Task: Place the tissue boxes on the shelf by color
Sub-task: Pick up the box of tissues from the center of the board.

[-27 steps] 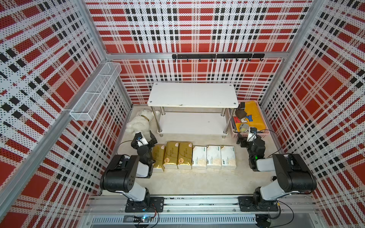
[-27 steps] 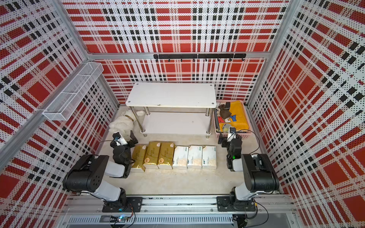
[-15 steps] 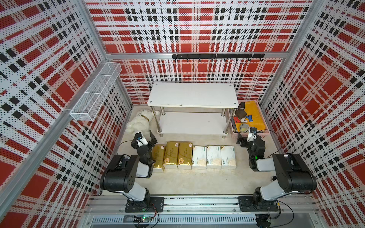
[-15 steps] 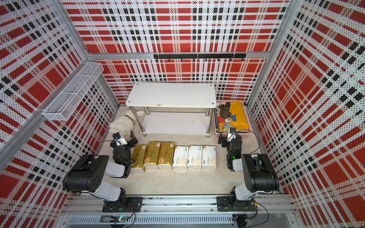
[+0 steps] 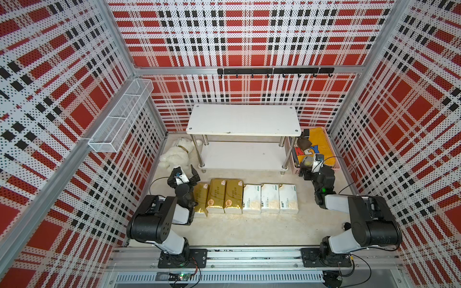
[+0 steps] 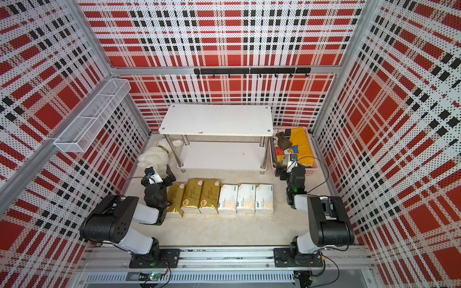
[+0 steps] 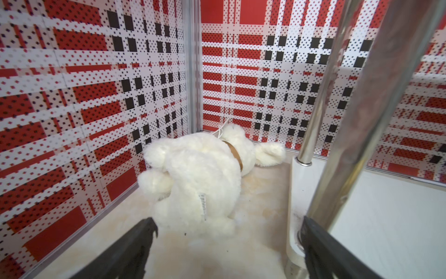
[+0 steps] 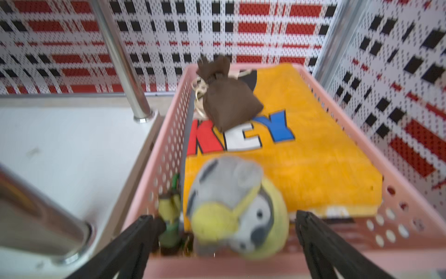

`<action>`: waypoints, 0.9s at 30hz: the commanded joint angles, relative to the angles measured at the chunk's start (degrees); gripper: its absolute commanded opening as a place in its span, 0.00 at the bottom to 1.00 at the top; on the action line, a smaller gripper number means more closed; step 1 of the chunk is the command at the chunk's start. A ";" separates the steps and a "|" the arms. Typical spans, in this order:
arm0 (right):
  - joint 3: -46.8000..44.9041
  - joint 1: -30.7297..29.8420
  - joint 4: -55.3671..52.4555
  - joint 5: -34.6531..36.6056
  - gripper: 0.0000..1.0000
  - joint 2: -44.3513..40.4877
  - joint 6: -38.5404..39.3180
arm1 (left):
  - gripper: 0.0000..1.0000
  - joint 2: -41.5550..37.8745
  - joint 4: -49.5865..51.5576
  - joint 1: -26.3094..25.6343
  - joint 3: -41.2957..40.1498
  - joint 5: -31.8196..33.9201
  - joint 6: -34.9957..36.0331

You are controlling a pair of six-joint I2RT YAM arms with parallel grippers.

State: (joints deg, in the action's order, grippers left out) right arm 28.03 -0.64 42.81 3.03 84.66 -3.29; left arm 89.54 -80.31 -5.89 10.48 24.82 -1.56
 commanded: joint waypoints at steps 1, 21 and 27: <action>4.99 -0.15 -12.47 1.42 1.00 -3.50 0.91 | 0.99 0.28 -5.71 -1.82 -1.51 3.97 2.59; 12.92 -6.90 -25.81 5.41 1.00 -6.08 -4.46 | 0.99 -13.32 33.21 -12.06 16.61 9.50 4.59; 14.27 -9.54 -44.47 8.00 1.00 -10.13 -12.09 | 0.99 -17.05 48.63 -19.14 22.47 19.55 -1.42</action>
State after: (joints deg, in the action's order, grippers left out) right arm 41.19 -9.06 7.81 9.04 76.69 -11.62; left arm 74.91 -42.00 -23.81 30.74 38.15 0.93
